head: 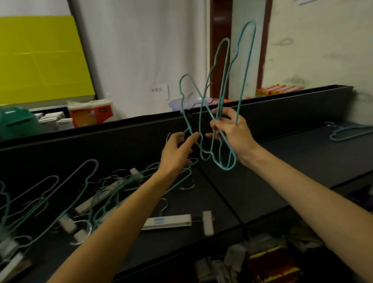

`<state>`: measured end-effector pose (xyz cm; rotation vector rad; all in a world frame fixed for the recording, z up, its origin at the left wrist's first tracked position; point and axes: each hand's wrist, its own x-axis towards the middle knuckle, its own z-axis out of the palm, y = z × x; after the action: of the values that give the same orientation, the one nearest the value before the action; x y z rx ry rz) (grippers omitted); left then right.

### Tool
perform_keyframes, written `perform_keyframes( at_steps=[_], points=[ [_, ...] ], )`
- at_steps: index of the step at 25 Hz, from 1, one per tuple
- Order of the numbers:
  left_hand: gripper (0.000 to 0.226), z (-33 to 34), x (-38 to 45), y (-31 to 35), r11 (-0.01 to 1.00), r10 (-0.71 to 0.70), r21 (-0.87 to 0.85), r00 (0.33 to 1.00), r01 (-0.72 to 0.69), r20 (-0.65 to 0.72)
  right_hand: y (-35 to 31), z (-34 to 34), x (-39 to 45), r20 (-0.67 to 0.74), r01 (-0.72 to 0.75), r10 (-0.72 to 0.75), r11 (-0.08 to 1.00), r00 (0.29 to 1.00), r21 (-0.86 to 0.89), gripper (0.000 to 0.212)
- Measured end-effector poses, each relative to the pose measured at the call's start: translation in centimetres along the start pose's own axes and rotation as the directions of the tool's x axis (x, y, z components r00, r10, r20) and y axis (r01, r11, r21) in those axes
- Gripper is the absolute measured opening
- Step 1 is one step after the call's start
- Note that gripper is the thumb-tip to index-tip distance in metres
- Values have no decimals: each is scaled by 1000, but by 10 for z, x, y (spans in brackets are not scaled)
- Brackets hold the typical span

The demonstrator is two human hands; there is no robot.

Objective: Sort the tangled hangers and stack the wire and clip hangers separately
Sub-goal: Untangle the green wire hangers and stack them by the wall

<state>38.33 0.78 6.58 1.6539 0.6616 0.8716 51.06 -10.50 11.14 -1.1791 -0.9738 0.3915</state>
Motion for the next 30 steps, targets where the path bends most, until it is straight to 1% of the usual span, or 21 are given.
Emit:
perform_keyframes(
  at_steps=[2, 3, 6, 8, 10, 12, 14, 15, 16, 18, 20, 22, 24, 26, 28, 30],
  points=[
    [66, 43, 11, 1, 995, -38, -86, 997, 43, 61, 9, -33, -3, 5, -31, 31, 999, 1000, 12, 21],
    [61, 68, 15, 0, 994, -45, -98, 994, 55, 102, 13, -55, -5, 10, -43, 43, 999, 999, -4, 21],
    [44, 129, 23, -7, 998, -35, -37, 980, 43, 195, 30, -117, -13, 29, -61, 64, 994, 998, -93, 21],
    [31, 169, 27, -12, 999, -15, 39, 980, 7, 196, 36, -160, -17, 18, -83, 86, 986, 996, -145, 20],
    [19, 204, 30, -13, 990, 18, 134, 987, -40, 158, 37, -198, -18, 0, -147, 149, 977, 989, -157, 21],
    [12, 239, 36, -11, 971, 61, 220, 989, -89, 134, 37, -230, -17, -14, -208, 209, 964, 978, -167, 23],
    [6, 276, 43, -6, 970, 97, 208, 984, -127, 148, 40, -262, -14, 1, -262, 269, 941, 963, -216, 19],
    [8, 293, 49, -3, 966, 132, 204, 981, -160, 143, 43, -278, -13, -2, -284, 292, 928, 956, -243, 17],
    [12, 309, 57, 0, 956, 177, 216, 977, -200, 118, 47, -297, -12, -33, -298, 301, 917, 953, -264, 21],
    [20, 335, 81, 1, 937, 220, 261, 973, -230, 67, 58, -344, -11, -149, -296, 261, 905, 954, -306, 42],
    [23, 355, 114, -3, 943, 182, 275, 983, -185, 39, 67, -400, -7, -237, -285, 207, 883, 949, -374, 58],
    [23, 381, 150, -13, 951, 145, 275, 989, -145, 21, 74, -459, 2, -281, -275, 161, 859, 946, -432, 65],
    [15, 423, 178, -17, 932, 181, 314, 983, -179, 23, 79, -519, 20, -331, -269, 123, 855, 936, -444, 68],
    [11, 471, 197, -15, 905, 247, 343, 967, -253, 62, 82, -577, 42, -368, -307, 139, 840, 919, -448, 69],
    [14, 518, 213, -10, 876, 315, 353, 944, -330, 102, 86, -635, 63, -376, -338, 146, 786, 915, -518, 73],
    [15, 549, 232, -6, 842, 375, 387, 924, -376, 82, 94, -686, 80, -365, -380, 183, 708, 913, -595, 67]
  ],
)
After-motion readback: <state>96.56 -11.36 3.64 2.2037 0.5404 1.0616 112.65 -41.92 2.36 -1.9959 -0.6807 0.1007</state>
